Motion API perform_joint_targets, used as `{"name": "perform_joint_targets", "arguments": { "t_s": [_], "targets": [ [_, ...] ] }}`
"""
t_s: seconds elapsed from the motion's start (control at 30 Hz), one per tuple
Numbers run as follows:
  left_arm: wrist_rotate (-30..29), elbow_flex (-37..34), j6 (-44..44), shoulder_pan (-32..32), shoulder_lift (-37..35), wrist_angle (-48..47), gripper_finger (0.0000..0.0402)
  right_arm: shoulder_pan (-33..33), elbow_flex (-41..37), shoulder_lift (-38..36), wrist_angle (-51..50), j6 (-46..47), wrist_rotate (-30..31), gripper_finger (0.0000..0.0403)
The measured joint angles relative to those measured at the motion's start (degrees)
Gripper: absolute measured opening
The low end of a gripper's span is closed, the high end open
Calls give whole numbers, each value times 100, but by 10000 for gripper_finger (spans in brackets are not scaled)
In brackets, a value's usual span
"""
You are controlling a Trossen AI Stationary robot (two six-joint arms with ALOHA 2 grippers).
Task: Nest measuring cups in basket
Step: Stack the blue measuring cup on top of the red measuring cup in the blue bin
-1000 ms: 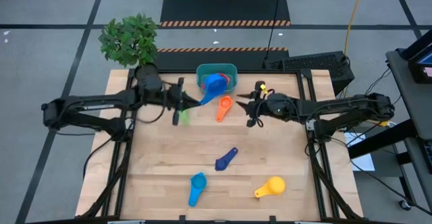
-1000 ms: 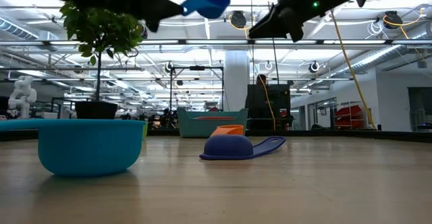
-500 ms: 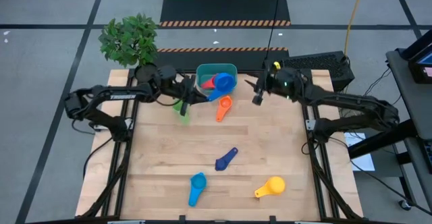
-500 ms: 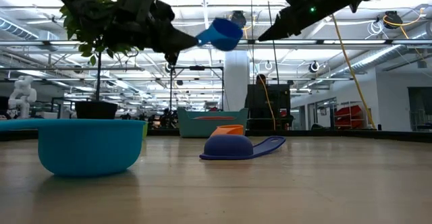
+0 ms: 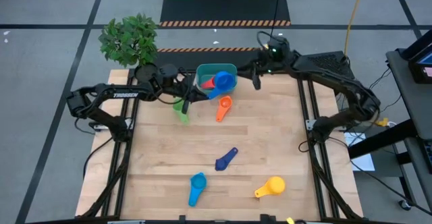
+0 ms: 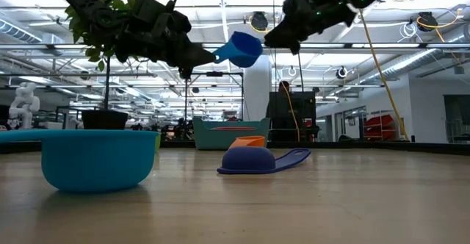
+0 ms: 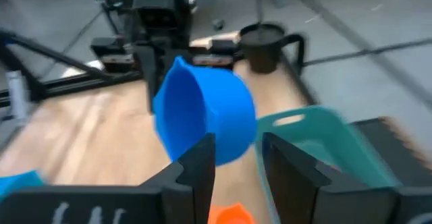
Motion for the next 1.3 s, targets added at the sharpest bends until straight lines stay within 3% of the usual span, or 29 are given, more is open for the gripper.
{"name": "perform_joint_targets", "arguments": {
  "t_s": [0.2, 0.37, 0.73, 1.1, 1.3],
  "targets": [
    [-106, 0, 88, 0, 0, -419, 4, -3, 711, 615, -614, -41, -574, 164],
    [-104, 0, 201, -75, 0, -476, 3, -44, 828, 715, -971, -231, -739, 177],
    [-102, 0, 275, -103, 0, -474, 3, -42, 830, 713, -1302, -634, -1056, 142],
    [-102, 0, 330, -103, 0, -471, 3, -34, 830, 713, -1311, -714, -996, 116],
    [-102, 0, 330, -103, 0, -469, 3, 117, 826, 713, -1328, -751, -537, 116]
  ]
}}
